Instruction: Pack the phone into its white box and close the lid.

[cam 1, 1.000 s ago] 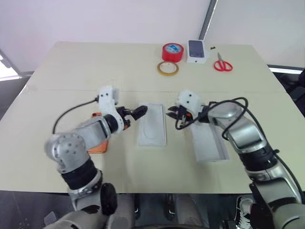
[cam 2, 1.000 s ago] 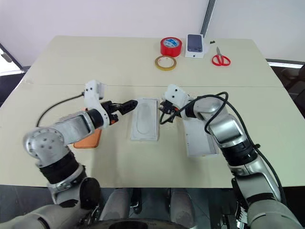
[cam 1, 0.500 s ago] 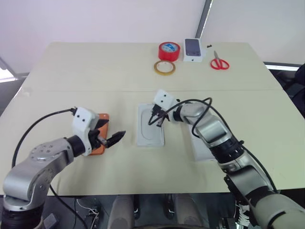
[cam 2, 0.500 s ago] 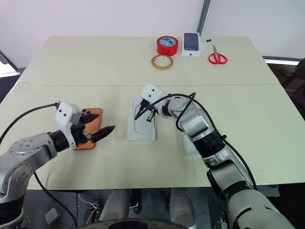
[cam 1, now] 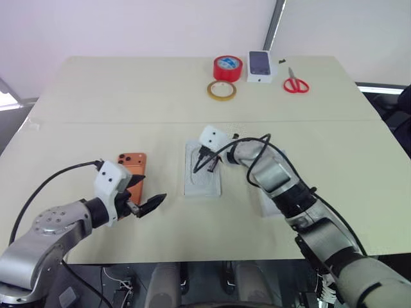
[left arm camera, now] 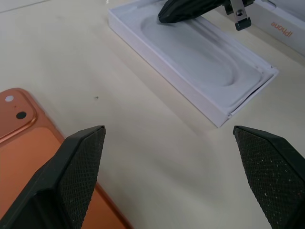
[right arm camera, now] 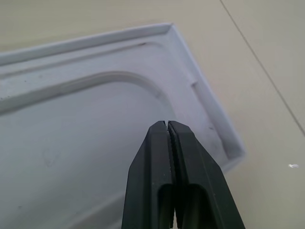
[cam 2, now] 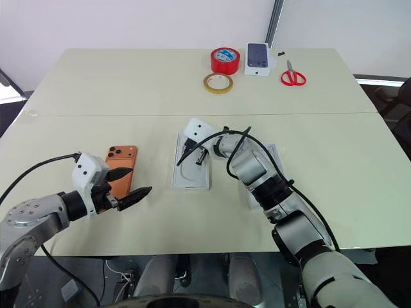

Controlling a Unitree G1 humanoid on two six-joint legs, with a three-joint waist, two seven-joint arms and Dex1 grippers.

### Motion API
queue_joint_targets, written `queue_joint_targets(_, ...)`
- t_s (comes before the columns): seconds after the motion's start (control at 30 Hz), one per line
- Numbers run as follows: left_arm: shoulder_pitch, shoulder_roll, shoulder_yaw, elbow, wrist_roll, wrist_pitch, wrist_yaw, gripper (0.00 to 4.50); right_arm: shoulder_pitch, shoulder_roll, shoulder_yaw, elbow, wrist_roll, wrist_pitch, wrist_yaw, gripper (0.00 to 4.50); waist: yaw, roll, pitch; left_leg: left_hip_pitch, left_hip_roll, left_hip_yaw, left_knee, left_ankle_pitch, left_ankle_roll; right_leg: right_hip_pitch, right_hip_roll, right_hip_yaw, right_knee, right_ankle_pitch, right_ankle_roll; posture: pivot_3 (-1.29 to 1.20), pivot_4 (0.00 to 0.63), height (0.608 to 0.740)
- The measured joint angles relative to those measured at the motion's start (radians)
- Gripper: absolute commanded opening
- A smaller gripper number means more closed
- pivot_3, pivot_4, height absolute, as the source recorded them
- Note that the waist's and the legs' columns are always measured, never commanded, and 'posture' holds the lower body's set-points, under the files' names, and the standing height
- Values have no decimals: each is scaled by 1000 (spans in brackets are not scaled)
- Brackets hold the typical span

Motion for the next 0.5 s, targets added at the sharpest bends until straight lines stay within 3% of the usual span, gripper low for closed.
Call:
queue_joint_targets(0.3, -20, -43, 14, 8, -20, 22, 63, 4500, 17, 2, 7, -77, -14, -13, 26, 82, 0, 0, 0, 0, 1, 0, 0, 0, 0, 1, 2, 0, 0, 0, 0, 0, 150, 740)
queue_joint_targets(0.5, -132, -98, 185, 156, -64, 190, 265, 4500, 17, 103, -11, -155, 55, 8, 50, 82, 0, 0, 0, 2, 3, -1, 1, 3, 2, 2, 8, -1, 3, 0, 1, 0, 150, 740)
